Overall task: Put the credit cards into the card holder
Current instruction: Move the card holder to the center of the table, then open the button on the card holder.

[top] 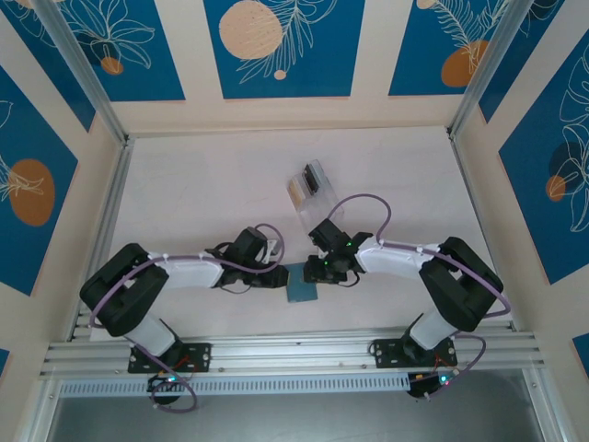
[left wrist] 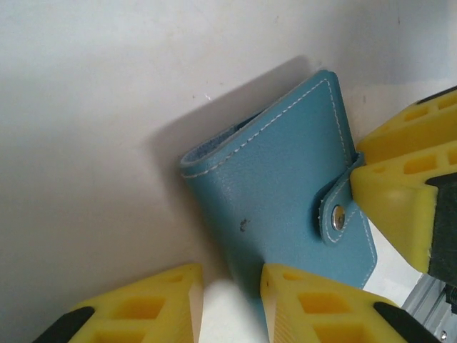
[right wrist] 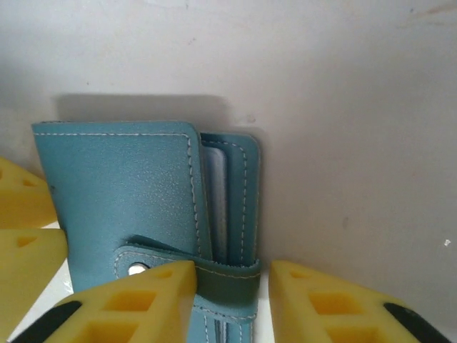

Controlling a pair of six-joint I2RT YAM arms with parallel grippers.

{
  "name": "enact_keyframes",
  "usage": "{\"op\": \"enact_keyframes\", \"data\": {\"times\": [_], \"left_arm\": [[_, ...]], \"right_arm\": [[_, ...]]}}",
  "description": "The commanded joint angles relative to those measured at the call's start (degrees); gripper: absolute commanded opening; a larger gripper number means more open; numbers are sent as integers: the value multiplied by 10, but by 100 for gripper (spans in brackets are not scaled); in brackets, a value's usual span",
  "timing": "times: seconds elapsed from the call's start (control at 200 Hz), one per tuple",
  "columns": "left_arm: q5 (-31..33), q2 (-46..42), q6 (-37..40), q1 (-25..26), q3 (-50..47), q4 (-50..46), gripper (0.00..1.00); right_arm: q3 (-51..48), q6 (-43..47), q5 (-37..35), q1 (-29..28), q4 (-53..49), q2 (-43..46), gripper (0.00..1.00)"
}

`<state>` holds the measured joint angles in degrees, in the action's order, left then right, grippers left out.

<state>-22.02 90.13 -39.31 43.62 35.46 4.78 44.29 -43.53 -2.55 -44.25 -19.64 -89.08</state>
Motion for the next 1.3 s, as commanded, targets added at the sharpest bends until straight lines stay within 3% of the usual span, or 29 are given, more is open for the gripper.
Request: {"op": "enact_keyframes", "data": {"times": [0.0,0.175,0.35,0.555,0.765,0.925,1.105,1.295], "left_arm": [[12,29,-3,7,22,22,26],[83,43,-5,7,54,-39,22],[132,56,-2,7,76,-79,17],[142,58,12,9,75,-86,16],[133,67,9,9,65,-70,15],[126,71,4,11,62,-58,15],[118,76,-2,11,55,-44,15],[122,77,-6,10,52,-43,15]], "right_arm": [[11,-2,2,-2,28,-28,30],[40,10,-32,12,50,-54,28],[91,36,-86,6,-14,-52,36],[105,54,-153,-34,-70,-10,39],[101,69,-153,-40,-63,8,39],[96,88,-155,-38,-55,30,45],[86,112,-81,-35,-4,6,36],[84,109,-59,-30,10,-43,30]]}}
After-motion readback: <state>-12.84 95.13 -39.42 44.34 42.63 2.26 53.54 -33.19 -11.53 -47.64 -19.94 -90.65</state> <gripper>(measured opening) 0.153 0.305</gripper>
